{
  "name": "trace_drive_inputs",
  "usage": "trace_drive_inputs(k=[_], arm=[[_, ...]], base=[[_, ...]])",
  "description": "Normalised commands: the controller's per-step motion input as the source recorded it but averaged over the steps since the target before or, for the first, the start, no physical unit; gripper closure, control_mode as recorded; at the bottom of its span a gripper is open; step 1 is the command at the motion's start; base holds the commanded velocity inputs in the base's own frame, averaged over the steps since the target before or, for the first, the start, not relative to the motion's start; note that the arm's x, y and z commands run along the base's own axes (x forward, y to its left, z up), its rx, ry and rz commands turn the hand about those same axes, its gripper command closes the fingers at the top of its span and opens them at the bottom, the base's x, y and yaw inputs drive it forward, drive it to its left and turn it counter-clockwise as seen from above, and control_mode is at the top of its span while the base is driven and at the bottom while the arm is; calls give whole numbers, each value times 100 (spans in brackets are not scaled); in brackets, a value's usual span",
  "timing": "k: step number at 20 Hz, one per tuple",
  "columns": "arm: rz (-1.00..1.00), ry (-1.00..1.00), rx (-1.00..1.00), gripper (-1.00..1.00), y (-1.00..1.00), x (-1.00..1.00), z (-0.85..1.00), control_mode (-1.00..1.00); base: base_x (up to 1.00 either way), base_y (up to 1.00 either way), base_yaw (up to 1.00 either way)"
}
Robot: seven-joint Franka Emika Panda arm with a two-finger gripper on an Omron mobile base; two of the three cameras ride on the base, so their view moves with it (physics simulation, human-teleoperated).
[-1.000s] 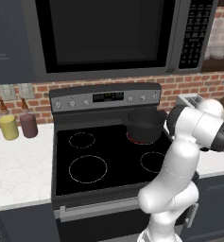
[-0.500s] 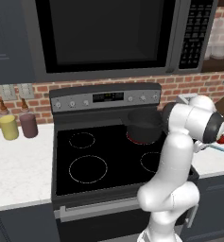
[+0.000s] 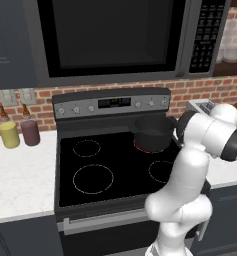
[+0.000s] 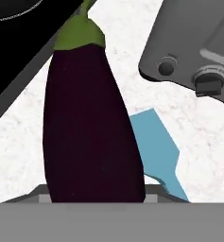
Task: Put the bell pepper and eggplant in the pot. Retrieve the spatula and lightly stir the vegetables in the pot.
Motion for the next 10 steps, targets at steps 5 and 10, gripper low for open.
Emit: trace_drive_inputs(k=[5,10], arm=[[3,-28,0,100,34,-76,99,-100],[4,-11,-1,100,89,-49,100,-100]], base=[[0,0,0],[0,0,0]])
